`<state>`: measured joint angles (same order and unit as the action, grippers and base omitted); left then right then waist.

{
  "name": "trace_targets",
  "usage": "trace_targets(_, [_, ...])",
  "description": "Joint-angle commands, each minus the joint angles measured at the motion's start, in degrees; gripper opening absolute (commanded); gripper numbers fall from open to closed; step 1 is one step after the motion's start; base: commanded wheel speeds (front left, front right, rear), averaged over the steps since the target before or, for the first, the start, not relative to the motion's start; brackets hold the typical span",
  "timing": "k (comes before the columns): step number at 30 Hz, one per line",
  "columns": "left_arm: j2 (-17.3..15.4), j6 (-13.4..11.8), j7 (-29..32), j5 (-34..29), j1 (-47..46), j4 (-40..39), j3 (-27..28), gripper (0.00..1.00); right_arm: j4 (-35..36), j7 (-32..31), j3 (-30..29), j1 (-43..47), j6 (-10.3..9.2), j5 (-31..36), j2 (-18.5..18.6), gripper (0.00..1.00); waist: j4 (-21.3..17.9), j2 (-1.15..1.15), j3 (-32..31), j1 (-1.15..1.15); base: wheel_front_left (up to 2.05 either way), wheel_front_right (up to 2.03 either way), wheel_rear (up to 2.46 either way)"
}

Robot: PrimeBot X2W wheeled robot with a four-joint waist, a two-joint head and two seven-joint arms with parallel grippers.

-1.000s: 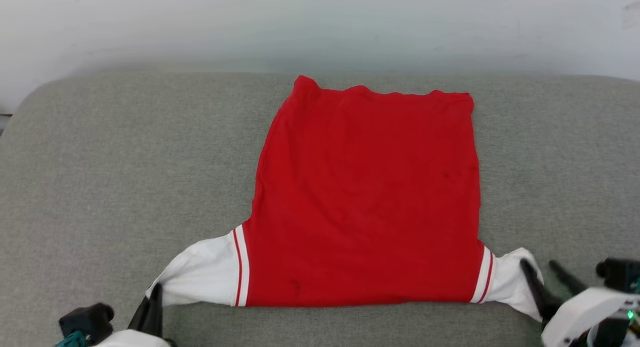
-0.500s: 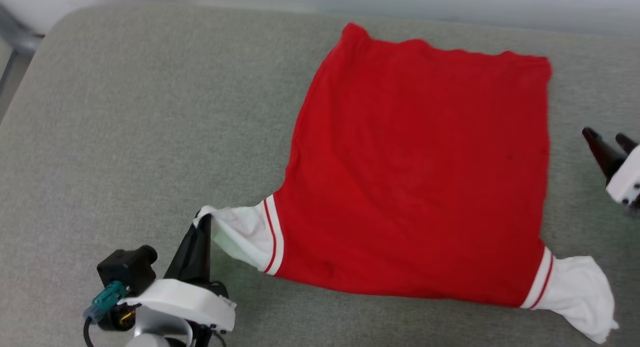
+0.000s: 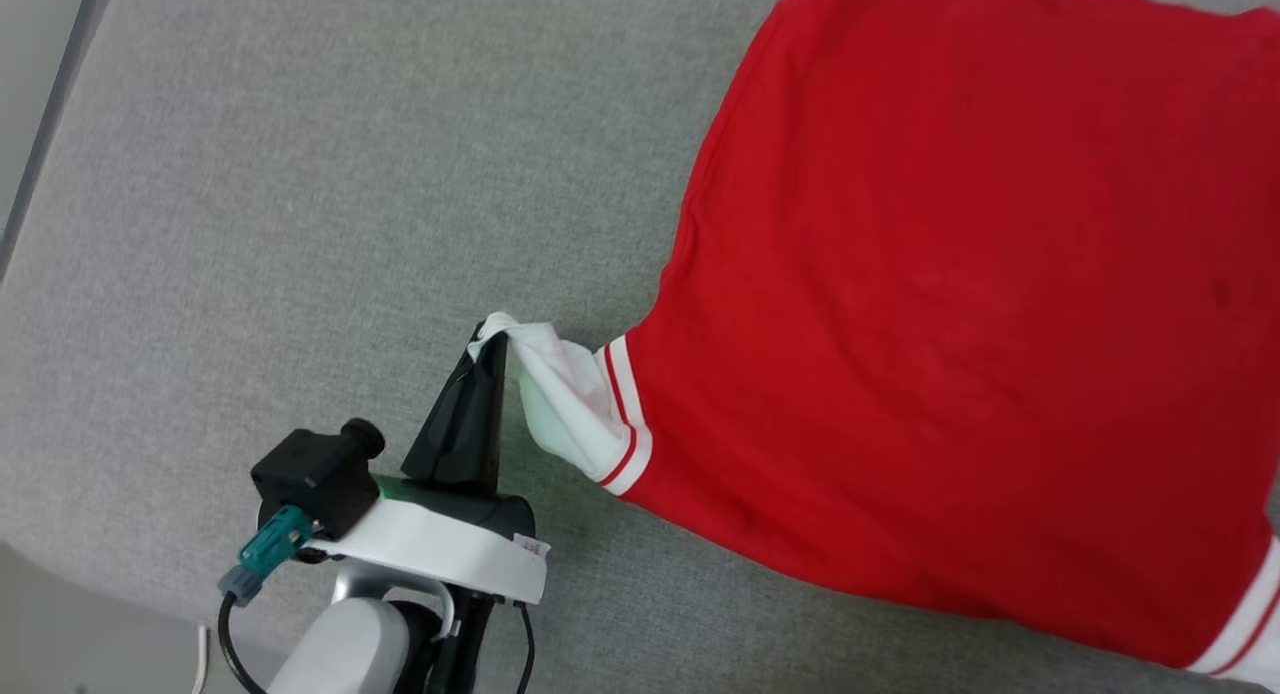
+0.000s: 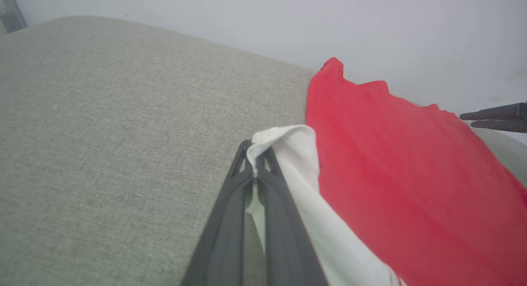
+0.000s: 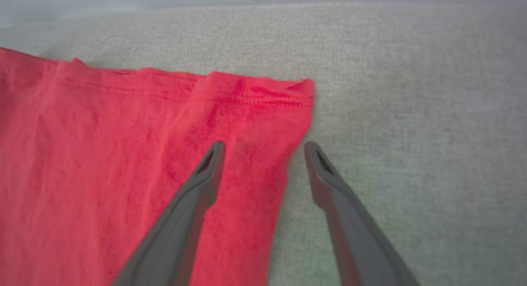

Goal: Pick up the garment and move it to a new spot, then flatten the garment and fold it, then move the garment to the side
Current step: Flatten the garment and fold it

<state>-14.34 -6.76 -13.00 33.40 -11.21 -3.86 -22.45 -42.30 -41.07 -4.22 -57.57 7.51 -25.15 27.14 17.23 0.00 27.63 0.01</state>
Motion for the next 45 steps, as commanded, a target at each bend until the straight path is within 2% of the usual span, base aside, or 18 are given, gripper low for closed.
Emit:
trace_targets(1, [0.1, 0.1, -0.4, -0.3, -0.8, -0.4, -0.2, 0.00, -0.4, -0.2, -0.3, -0.7, -0.04, 0.5, 0.3, 1.00, 1.9, 0.00, 2.3, -0.01, 0.00, 0.00, 0.00])
trace_targets(7, [1.1, 1.0, -1.1, -1.3, -2.5, -1.7, -0.7, 0.00, -2.5, -2.8, -1.1, -3.5, -0.04, 4.7, 0.4, 1.00, 3.3, 0.00, 6.0, -0.01, 0.00, 0.00, 0.00])
trace_targets(10, [1.1, 1.1, -1.3, -1.4, -2.6, -1.3, -0.3, 0.00, -5.4, -7.1, -1.0, -2.0, -0.06, 5.8, -0.9, 1.00, 3.3, 0.00, 6.8, -0.01, 0.00, 0.00, 0.00])
trace_targets(11, [1.0, 1.0, -1.5, -1.5, -2.5, -1.2, -0.1, 0.00, -6.3, -8.8, -1.0, -1.3, -0.06, 6.2, -1.3, 0.68, 3.3, 0.00, 7.0, -0.01, 0.00, 0.00, 0.00])
trace_targets(13, [0.8, 1.2, -1.6, -1.5, -2.5, -0.9, 0.2, 0.00, -7.8, -11.9, -1.2, 0.1, -0.06, 6.7, -2.4, 0.11, 3.2, 0.00, 7.0, -0.01, 0.00, 0.00, 0.00])
trace_targets(14, [0.8, 1.4, -1.7, -1.5, -2.5, -0.9, 0.4, 0.00, -8.4, -13.3, -1.6, 0.6, -0.06, 6.9, -2.8, 0.00, 3.1, 0.00, 6.9, -0.01, 0.00, 0.00, 0.00])
trace_targets(20, [0.2, 1.7, -1.9, -1.9, -2.1, 0.3, 1.1, 0.00, -6.5, -13.8, -3.3, 1.0, -0.04, 7.9, -2.7, 0.00, 2.7, 0.00, 5.1, -0.01, 0.00, 0.00, 0.00])
trace_targets(28, [-1.2, 0.7, -1.6, -1.2, 0.4, 2.9, 2.2, 0.00, 0.2, -10.8, -4.4, 2.7, -0.07, 5.9, 0.5, 0.00, -0.3, 0.00, -0.8, -0.01, 0.00, 0.00, 0.00])
trace_targets(35, [-3.3, -0.9, 0.3, -0.5, 2.5, 4.1, 3.9, 0.00, 10.1, -7.9, -5.3, 13.4, -0.06, 2.0, 0.7, 0.00, -5.2, 0.00, -5.7, -0.01, 0.00, 0.00, 0.00])
trace_targets(45, [-6.4, -2.9, 2.6, 1.7, 6.1, 5.6, 7.4, 0.00, 27.8, -5.5, -10.4, 35.3, -0.06, -2.8, -4.7, 0.00, -12.6, 0.00, -11.3, -0.01, 0.00, 0.00, 0.00])
